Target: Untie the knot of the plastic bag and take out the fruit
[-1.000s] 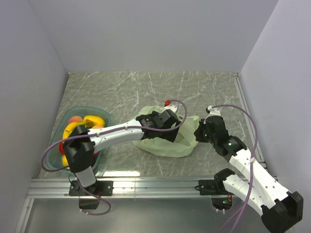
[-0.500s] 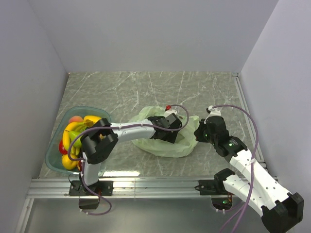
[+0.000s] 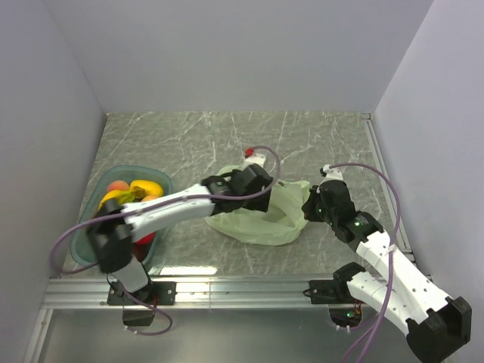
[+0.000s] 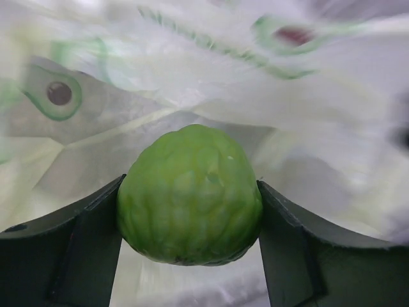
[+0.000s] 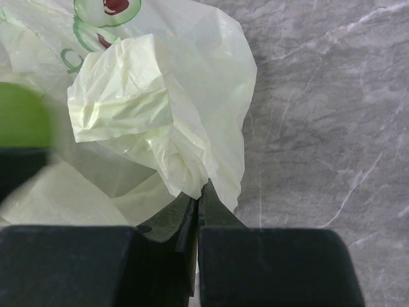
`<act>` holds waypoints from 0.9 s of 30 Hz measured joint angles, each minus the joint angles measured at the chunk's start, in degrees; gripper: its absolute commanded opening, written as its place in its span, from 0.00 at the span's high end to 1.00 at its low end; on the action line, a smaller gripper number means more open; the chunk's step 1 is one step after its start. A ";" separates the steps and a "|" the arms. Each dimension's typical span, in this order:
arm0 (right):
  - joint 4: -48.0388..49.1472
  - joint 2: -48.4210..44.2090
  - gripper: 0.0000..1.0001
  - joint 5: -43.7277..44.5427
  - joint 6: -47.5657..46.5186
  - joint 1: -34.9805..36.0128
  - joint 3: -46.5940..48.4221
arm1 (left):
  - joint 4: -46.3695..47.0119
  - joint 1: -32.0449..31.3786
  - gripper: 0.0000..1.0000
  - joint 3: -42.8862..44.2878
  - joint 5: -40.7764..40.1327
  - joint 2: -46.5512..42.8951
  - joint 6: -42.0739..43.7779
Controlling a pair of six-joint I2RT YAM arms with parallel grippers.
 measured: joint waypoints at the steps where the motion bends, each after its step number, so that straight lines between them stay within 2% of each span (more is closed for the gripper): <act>1: -0.02 0.13 1.00 0.04 -0.02 0.00 0.00 | 0.00 0.02 0.74 -0.26 0.24 -3.63 -0.24; 5: 0.02 0.79 1.00 0.24 -0.04 0.00 0.00 | 0.20 1.38 0.73 -0.26 0.37 -17.05 -1.57; 8: 0.02 1.36 1.00 0.24 -0.09 0.00 0.00 | -0.52 6.71 0.74 -0.31 -0.20 -24.74 -3.02; 12: 0.02 1.97 1.00 0.31 -0.22 0.00 0.00 | -4.59 20.76 0.75 -2.62 -2.95 -30.82 -6.58; 16: 0.02 2.01 1.00 0.44 -0.26 0.00 0.00 | -13.73 34.45 0.73 -7.91 -8.44 -34.93 -11.39; 21: 0.04 2.27 1.00 0.39 -0.70 0.00 0.02 | -23.08 48.15 0.74 -14.21 -14.49 -40.59 -15.87; 27: 0.00 3.43 1.00 0.07 -1.55 0.00 0.37 | -26.36 62.79 0.73 -21.33 -18.25 -46.40 -18.91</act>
